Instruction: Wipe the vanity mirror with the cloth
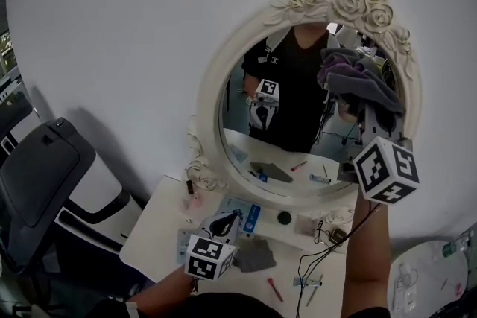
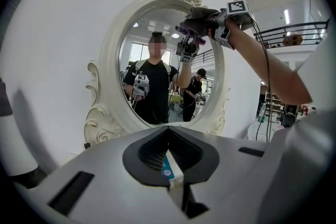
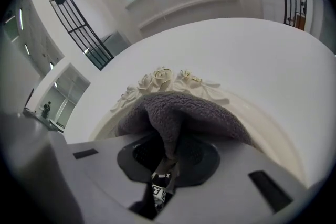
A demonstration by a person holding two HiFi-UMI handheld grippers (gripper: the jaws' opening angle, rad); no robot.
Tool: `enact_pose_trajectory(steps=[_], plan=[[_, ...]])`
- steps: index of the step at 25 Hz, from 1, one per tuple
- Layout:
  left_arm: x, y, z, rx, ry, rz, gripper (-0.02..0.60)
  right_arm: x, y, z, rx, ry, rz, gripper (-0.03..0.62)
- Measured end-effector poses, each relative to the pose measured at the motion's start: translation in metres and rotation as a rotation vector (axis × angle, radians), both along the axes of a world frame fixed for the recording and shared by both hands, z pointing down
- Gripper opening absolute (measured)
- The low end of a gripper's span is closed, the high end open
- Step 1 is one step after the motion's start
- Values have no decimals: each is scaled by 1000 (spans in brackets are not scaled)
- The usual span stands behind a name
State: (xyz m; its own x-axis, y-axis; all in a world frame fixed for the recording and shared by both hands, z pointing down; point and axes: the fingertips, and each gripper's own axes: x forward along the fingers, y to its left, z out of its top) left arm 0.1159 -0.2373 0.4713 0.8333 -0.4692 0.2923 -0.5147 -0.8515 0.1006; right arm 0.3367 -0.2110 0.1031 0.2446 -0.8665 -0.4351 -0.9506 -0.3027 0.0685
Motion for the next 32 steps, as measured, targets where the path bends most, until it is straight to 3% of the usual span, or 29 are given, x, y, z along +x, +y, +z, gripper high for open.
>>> enact_pose_trajectory(steps=[4,11,22,32], plan=[[-3,-3,0,1,-1,-4,6,14,-10,-28,-4,46,52,41],[-4,-9,2,-1,-14,-3,6,31,-13,-44,15,30,110,41],[-17,-12,8,-13,-38,-36,6,26,-19,-50,66,6,85,41],[-28,-11,9,-13,-40,-84,6,-16,-54,-71,107,38,30,41]])
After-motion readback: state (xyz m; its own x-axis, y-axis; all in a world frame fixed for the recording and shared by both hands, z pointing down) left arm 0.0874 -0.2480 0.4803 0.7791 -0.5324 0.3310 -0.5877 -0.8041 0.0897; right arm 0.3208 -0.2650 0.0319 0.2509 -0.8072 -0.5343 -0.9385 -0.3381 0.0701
